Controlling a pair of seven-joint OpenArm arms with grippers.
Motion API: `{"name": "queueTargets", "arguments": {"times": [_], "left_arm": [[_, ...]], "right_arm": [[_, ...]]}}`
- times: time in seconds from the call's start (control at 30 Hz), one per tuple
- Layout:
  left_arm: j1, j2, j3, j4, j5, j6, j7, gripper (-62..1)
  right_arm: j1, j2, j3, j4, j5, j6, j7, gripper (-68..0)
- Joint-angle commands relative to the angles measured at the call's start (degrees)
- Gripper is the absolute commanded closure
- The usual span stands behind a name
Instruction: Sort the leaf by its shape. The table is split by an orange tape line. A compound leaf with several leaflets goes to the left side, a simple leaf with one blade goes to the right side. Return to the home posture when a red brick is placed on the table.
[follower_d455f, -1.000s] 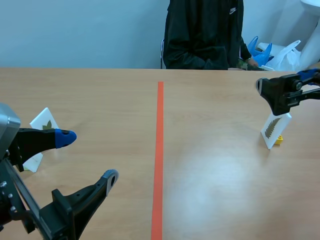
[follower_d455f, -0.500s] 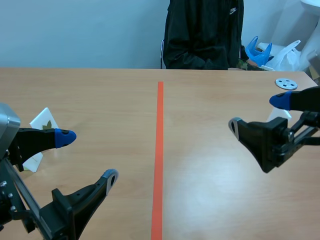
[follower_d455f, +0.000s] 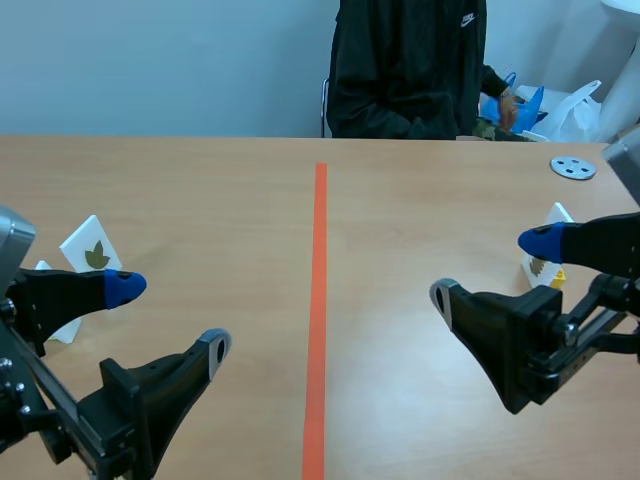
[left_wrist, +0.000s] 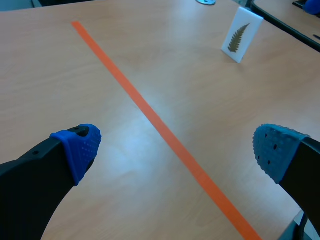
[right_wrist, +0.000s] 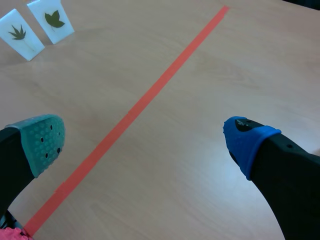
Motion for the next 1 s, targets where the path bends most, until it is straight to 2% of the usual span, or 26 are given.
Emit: {"name": "queueTargets", "arguments": {"times": [0.0,0.4,0.53,0.7,0.97], "left_arm": [[-0.20,0.02,-0.24,0.31,-0.79,-0.46,-0.98,-62.3],[-0.17,0.00,-0.24,0.31,-0.72,-0.59,-4.20,-62.3],[-0.17,0.00,-0.24,0.28,-0.72,-0.59,-4.00,-62.3],[-0.17,0.00,-0.24,0.28,-0.70,-0.57,-3.96,-62.3],[-0.17,0.00,-0.24,0.28,-0.50,-0.44,-3.96,-62.3]], "right_arm": [[0.81,0.68,0.50,0.15,0.42,-0.11,0.83,-67.9],[1.31,0.68,0.48,-0.11,0.37,-0.59,0.72,-67.9],[1.31,0.68,0.37,-0.11,0.24,-3.23,0.57,-67.9],[1.27,0.68,0.20,-0.11,-0.09,-3.56,0.22,-67.9],[1.27,0.68,-3.43,-0.11,-3.32,-3.96,0.22,-67.9]]}}
